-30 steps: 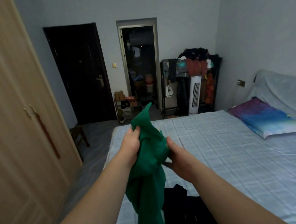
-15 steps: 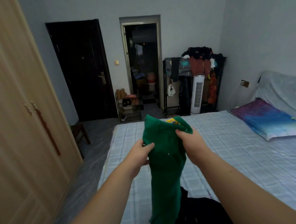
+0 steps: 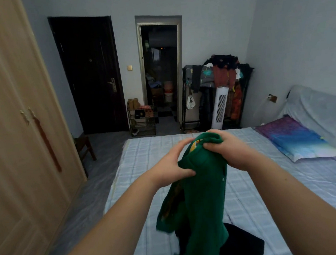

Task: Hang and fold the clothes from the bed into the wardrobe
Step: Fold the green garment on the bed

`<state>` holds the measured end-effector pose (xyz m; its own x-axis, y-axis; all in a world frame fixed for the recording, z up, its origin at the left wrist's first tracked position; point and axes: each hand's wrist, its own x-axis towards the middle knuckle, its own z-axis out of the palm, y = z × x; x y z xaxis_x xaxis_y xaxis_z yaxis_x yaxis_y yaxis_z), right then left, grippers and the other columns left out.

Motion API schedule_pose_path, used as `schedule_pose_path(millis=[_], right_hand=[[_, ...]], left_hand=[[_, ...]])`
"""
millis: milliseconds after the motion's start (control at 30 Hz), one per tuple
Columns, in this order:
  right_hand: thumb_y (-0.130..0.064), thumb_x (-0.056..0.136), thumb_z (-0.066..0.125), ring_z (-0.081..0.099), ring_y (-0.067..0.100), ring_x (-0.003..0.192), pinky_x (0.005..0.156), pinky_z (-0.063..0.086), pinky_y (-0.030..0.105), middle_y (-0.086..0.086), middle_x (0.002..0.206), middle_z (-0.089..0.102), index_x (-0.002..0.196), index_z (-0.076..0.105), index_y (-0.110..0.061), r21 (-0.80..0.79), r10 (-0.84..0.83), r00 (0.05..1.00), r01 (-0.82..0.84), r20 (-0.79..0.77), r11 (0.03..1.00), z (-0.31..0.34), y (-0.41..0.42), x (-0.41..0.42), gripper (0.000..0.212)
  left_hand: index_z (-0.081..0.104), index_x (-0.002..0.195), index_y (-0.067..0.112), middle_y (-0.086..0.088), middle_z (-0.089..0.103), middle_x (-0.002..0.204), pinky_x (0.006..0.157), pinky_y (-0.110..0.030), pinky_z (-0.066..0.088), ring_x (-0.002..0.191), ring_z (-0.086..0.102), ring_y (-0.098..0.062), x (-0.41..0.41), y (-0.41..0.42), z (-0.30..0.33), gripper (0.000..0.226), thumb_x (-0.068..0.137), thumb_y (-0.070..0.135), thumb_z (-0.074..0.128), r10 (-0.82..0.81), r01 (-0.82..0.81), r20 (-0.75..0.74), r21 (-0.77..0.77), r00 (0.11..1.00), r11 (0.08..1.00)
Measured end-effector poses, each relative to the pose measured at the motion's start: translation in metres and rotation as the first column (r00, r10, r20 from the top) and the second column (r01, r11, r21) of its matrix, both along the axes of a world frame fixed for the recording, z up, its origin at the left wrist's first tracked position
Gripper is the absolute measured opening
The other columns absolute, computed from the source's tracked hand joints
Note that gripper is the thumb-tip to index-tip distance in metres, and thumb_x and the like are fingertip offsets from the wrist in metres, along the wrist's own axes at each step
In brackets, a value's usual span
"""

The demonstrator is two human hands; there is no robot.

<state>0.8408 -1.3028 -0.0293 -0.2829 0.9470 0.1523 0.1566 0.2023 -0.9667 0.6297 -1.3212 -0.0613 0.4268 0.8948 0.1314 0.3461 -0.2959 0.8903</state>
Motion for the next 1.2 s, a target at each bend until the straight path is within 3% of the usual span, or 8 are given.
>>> schedule_pose_path(millis=[100, 267, 467, 600, 667, 767, 1033, 1200], right_hand=[[-0.007, 0.088, 0.071, 0.074, 0.027, 0.086, 0.080, 0.060, 0.040, 0.011, 0.090, 0.077, 0.094, 0.074, -0.012, 0.072, -0.124, 0.980, 0.113, 0.157, 0.991, 0.009, -0.008, 0.007, 0.007], [-0.014, 0.084, 0.077, 0.073, 0.013, 0.073, 0.070, 0.060, 0.033, 0.001, 0.079, 0.077, 0.086, 0.076, -0.017, 0.165, -0.264, 0.926, 0.226, 0.270, 0.960, 0.016, -0.016, 0.011, 0.004], [-0.024, 0.086, 0.077, 0.071, 0.014, 0.078, 0.071, 0.059, 0.034, -0.003, 0.082, 0.075, 0.086, 0.075, -0.023, 0.251, -0.361, 0.857, 0.283, 0.368, 0.926, 0.021, -0.027, 0.011, 0.002], [-0.025, 0.086, 0.076, 0.071, 0.020, 0.079, 0.076, 0.061, 0.043, 0.001, 0.083, 0.075, 0.086, 0.075, -0.022, 0.250, -0.401, 0.865, 0.334, 0.301, 0.909, 0.024, -0.032, 0.007, 0.004], [-0.024, 0.086, 0.076, 0.072, 0.019, 0.078, 0.076, 0.061, 0.042, 0.001, 0.082, 0.075, 0.086, 0.075, -0.021, 0.256, -0.398, 0.873, 0.332, 0.282, 0.908, 0.027, -0.036, 0.006, 0.003], [-0.023, 0.087, 0.075, 0.072, 0.023, 0.080, 0.078, 0.061, 0.043, 0.005, 0.083, 0.075, 0.085, 0.075, -0.019, 0.259, -0.403, 0.892, 0.348, 0.203, 0.901, 0.033, -0.042, 0.009, 0.004], [-0.018, 0.094, 0.067, 0.074, 0.022, 0.086, 0.078, 0.061, 0.035, 0.001, 0.090, 0.076, 0.090, 0.075, -0.025, 0.209, -0.276, 0.948, 0.241, 0.157, 0.948, 0.040, -0.054, 0.017, 0.012], [-0.014, 0.100, 0.057, 0.073, 0.020, 0.092, 0.080, 0.060, 0.032, 0.002, 0.098, 0.075, 0.098, 0.074, -0.026, 0.172, -0.141, 0.959, 0.100, 0.245, 0.980, 0.049, -0.067, 0.030, 0.021]], left_hand=[[0.047, 0.131, 0.037, 0.011, 0.055, 0.132, 0.084, -0.012, 0.048, 0.122, 0.052, -0.005, 0.005, 0.000, -0.001, 0.060, 0.082, 0.022, 0.077, -0.030, 0.028, -0.034, -0.047, 0.999, 0.999], [0.059, 0.111, 0.028, -0.003, 0.071, 0.108, 0.087, -0.045, 0.058, 0.096, 0.071, -0.019, 0.012, 0.001, -0.011, 0.038, 0.081, 0.045, 0.074, 0.049, -0.049, -0.001, -0.113, 0.999, 0.992], [0.061, 0.105, 0.027, 0.001, 0.064, 0.113, 0.089, -0.041, 0.056, 0.103, 0.063, -0.017, 0.016, -0.003, -0.037, 0.012, 0.094, 0.030, 0.062, 0.125, -0.130, -0.068, -0.076, 0.990, 0.989], [0.052, 0.112, 0.036, 0.004, 0.038, 0.125, 0.089, -0.029, 0.049, 0.116, 0.047, -0.014, 0.019, -0.009, -0.045, 0.026, 0.092, 0.026, 0.065, 0.230, -0.228, -0.091, 0.039, 0.969, 0.973], [0.052, 0.104, 0.041, 0.005, 0.036, 0.121, 0.094, -0.032, 0.046, 0.112, 0.046, -0.016, 0.021, -0.010, -0.046, 0.024, 0.091, 0.025, 0.065, 0.312, -0.307, -0.077, 0.076, 0.947, 0.949], [0.058, 0.092, 0.031, 0.003, 0.057, 0.102, 0.074, -0.026, 0.052, 0.088, 0.058, -0.013, 0.016, -0.008, -0.044, 0.011, 0.095, 0.020, 0.060, 0.411, -0.411, 0.005, 0.005, 0.912, 0.912], [0.061, 0.122, 0.031, 0.012, 0.068, 0.114, 0.098, -0.037, 0.051, 0.106, 0.063, -0.010, 0.017, -0.015, -0.042, 0.025, 0.098, 0.033, 0.054, 0.203, -0.203, -0.021, 0.008, 0.979, 0.979], [0.050, 0.138, 0.036, 0.019, 0.059, 0.125, 0.093, -0.019, 0.039, 0.117, 0.054, -0.005, 0.022, -0.023, -0.026, 0.036, 0.103, 0.025, 0.047, -0.008, 0.012, -0.150, 0.022, 0.989, 1.000]])
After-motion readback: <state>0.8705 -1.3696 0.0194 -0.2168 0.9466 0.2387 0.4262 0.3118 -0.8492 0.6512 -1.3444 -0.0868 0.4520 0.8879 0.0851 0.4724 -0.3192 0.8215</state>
